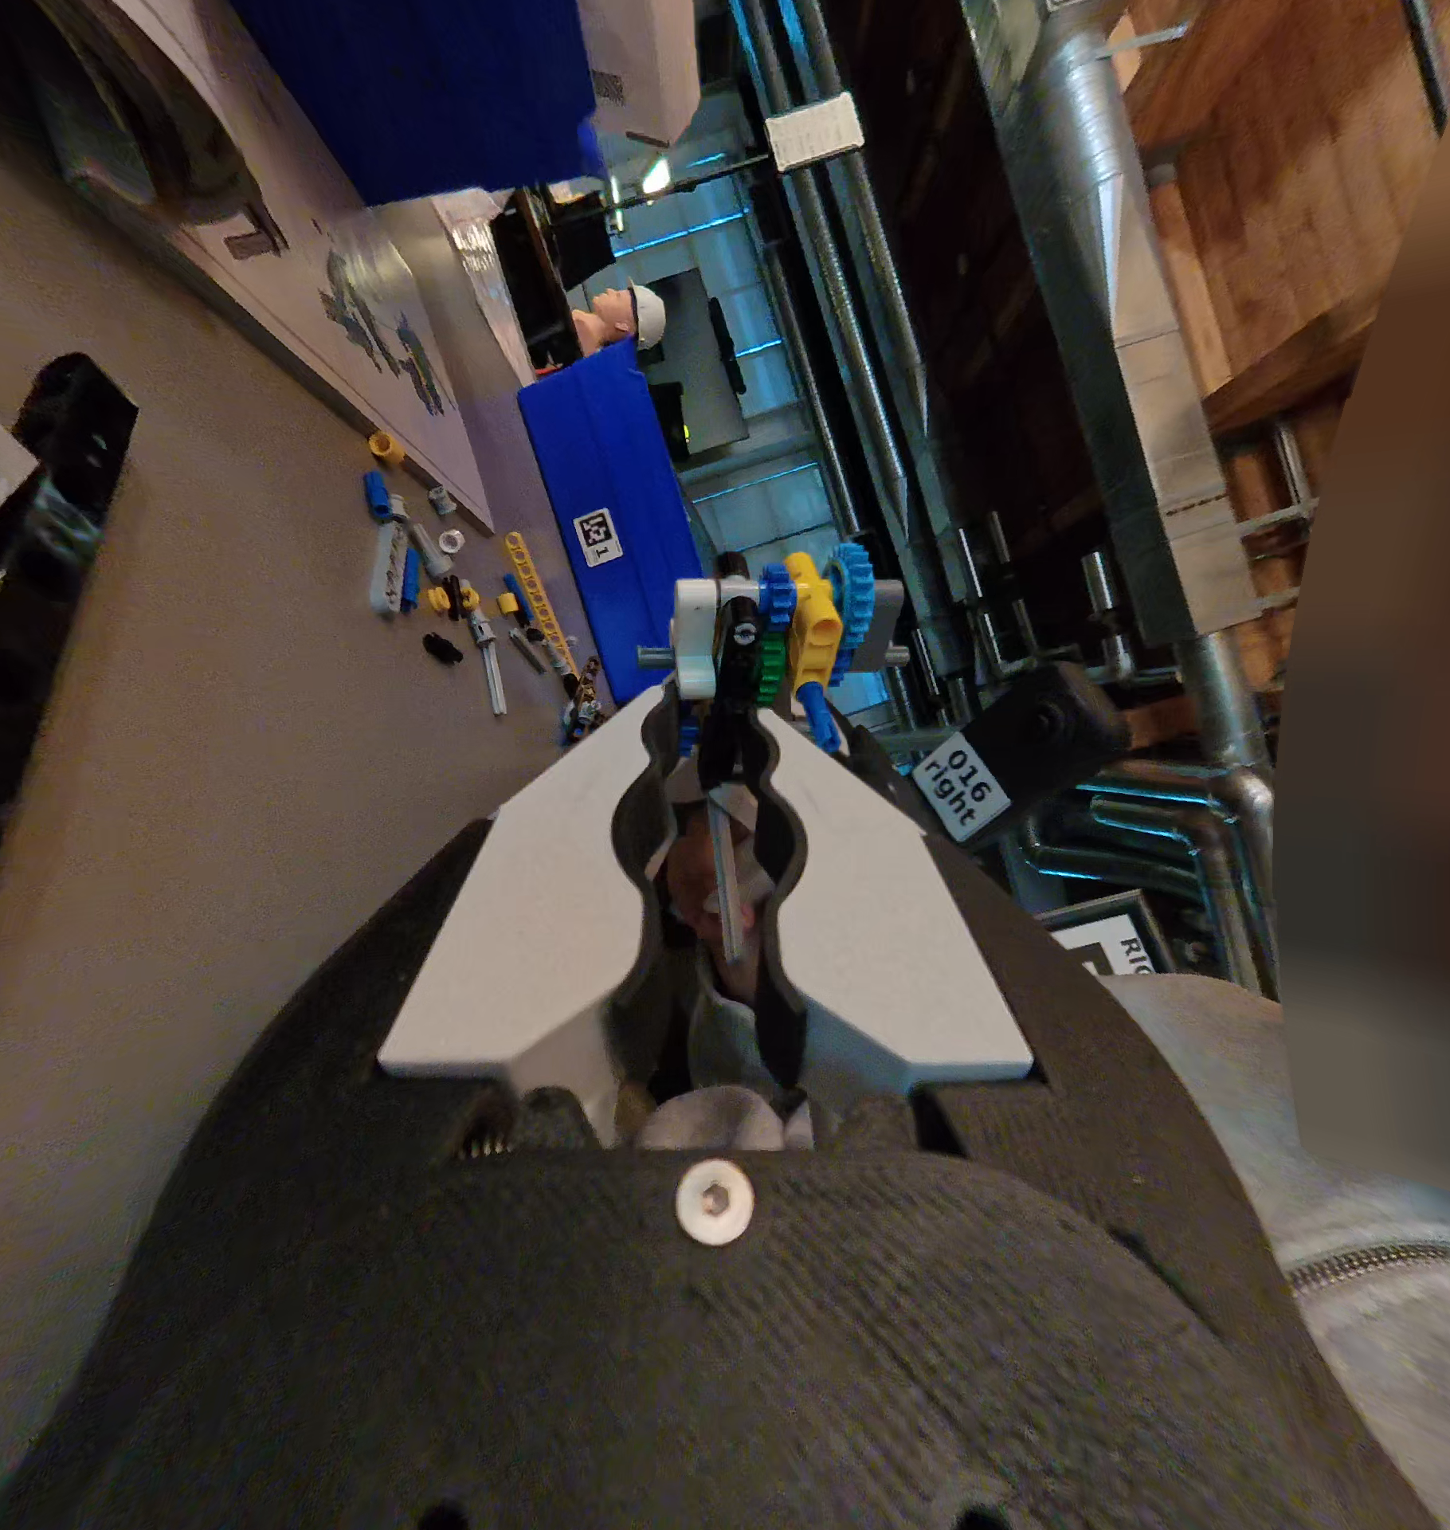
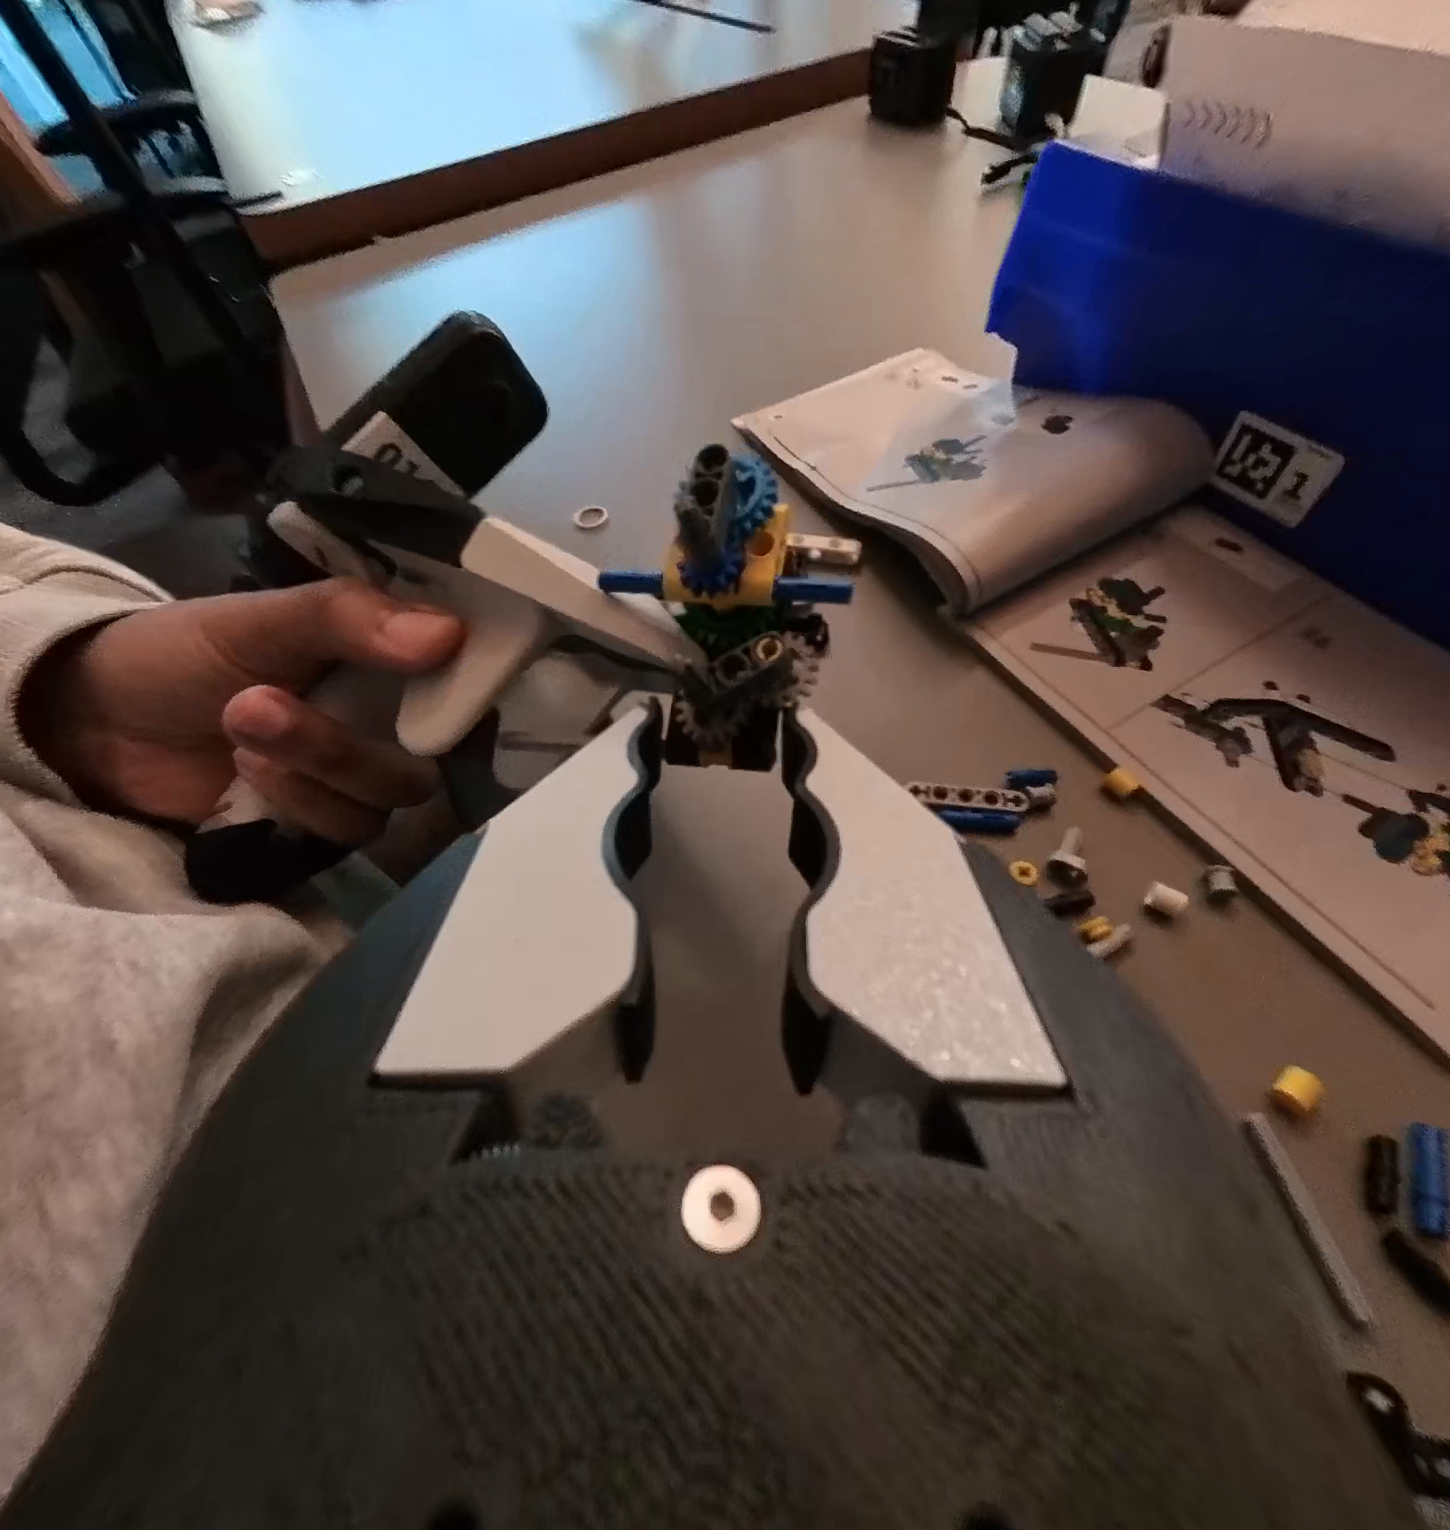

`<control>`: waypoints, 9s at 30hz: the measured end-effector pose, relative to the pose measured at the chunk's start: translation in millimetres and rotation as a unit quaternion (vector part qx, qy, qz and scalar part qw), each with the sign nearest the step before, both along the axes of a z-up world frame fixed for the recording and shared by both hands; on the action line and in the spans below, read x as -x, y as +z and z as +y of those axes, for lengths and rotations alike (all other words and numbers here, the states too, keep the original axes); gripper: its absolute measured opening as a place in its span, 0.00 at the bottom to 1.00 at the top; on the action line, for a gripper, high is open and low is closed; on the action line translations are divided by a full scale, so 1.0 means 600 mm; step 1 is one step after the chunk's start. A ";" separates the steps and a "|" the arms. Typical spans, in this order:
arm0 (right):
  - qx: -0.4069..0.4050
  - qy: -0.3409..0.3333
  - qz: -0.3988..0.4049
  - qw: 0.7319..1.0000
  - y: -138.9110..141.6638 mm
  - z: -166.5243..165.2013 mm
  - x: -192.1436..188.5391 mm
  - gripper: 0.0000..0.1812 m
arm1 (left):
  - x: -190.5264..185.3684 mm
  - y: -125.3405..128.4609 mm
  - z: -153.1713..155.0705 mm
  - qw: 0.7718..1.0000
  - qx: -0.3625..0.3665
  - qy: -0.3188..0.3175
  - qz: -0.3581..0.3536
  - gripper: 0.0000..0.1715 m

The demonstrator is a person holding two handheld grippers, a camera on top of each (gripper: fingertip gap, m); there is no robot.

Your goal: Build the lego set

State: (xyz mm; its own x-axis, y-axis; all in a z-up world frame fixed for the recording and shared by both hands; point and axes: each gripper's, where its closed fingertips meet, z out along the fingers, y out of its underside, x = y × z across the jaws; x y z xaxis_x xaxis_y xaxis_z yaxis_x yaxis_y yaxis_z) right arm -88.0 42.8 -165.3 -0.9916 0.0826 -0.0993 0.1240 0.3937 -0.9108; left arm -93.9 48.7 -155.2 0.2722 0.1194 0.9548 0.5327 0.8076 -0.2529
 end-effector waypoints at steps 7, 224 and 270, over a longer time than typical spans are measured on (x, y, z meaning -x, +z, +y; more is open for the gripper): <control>-0.015 -0.006 0.003 1.000 -0.002 0.005 0.002 0.14 | -0.001 -0.003 0.006 1.000 -0.008 -0.011 -0.005 0.08; -0.167 0.006 0.020 0.986 -0.048 0.024 0.003 0.03 | -0.037 -0.054 0.034 0.923 0.357 -0.125 0.073 0.26; -0.062 0.021 0.008 0.998 -0.040 0.041 -0.001 0.03 | -0.001 -0.056 0.023 0.944 0.309 -0.111 -0.002 0.24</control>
State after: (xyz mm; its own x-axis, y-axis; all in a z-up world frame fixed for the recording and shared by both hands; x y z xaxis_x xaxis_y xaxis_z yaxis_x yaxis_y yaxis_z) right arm -87.3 67.3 -189.5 -0.9959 0.0512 -0.0743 0.0900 0.5086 -0.8563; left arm -93.3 62.5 -188.9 0.3532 0.5953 0.7217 0.6733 0.3739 -0.6379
